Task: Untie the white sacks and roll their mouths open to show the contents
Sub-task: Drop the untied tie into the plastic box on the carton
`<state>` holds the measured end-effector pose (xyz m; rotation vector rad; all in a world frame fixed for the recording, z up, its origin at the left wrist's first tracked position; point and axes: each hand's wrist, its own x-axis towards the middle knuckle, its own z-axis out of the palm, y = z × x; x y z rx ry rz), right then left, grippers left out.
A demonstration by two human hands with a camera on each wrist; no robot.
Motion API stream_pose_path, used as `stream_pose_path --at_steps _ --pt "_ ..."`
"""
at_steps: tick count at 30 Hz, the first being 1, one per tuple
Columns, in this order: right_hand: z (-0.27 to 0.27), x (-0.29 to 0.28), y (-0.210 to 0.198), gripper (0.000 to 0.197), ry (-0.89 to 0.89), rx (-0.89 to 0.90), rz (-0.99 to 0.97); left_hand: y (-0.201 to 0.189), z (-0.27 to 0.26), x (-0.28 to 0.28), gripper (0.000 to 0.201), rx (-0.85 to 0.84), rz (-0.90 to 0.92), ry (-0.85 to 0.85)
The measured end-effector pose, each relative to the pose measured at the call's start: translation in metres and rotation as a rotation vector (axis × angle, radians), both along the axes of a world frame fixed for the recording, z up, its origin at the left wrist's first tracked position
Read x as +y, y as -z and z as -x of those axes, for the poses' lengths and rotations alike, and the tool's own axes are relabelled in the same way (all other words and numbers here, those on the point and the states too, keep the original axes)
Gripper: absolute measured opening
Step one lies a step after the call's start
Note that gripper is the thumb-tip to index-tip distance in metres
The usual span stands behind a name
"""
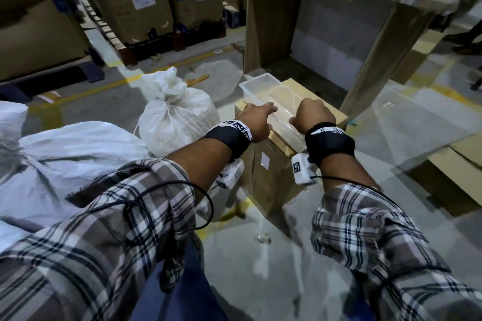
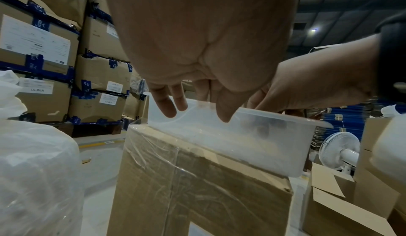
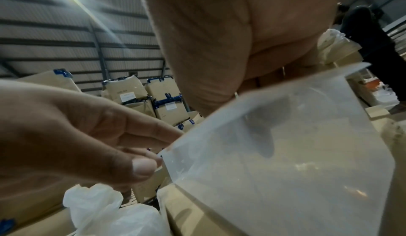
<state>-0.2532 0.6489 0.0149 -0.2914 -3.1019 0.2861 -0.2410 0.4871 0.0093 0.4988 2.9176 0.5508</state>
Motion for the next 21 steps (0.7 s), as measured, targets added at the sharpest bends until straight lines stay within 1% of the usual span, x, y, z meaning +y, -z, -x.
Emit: stream_pose_path --at_steps 3,6,8,10,11,13,14,18,21 --pt "0.001 0.000 0.002 0.024 -0.019 -0.078 -0.009 0.001 -0.001 -0.003 0.060 -0.017 0.011 0.011" --pt "0.004 -0.005 -0.001 0.016 -0.083 -0.211 0.031 0.001 0.000 -0.005 0.061 -0.018 0.017 0.025" --pt "0.006 -0.009 -0.001 0.014 -0.122 -0.308 -0.001 0.002 0.001 -0.007 0.061 -0.024 0.028 0.032" --pt "0.008 -0.009 -0.002 0.008 -0.122 -0.334 -0.047 0.003 0.001 -0.008 0.062 -0.032 0.025 0.030" --pt "0.009 -0.008 -0.002 0.007 -0.120 -0.317 -0.064 0.003 0.001 -0.009 0.063 -0.031 0.024 0.032" --pt "0.010 -0.007 -0.003 0.012 -0.085 -0.249 -0.068 0.003 0.002 -0.010 0.063 -0.026 0.025 0.040" --pt "0.010 -0.007 -0.004 0.012 -0.070 -0.220 -0.057 0.003 0.002 -0.010 0.063 -0.027 0.019 0.039" --pt "0.010 -0.007 -0.009 0.026 -0.011 -0.118 0.001 0.001 0.002 -0.015 0.066 -0.039 -0.077 0.023" --pt "0.005 -0.011 -0.024 0.027 0.046 0.016 0.034 -0.004 0.001 -0.022 0.065 -0.004 -0.135 -0.001"
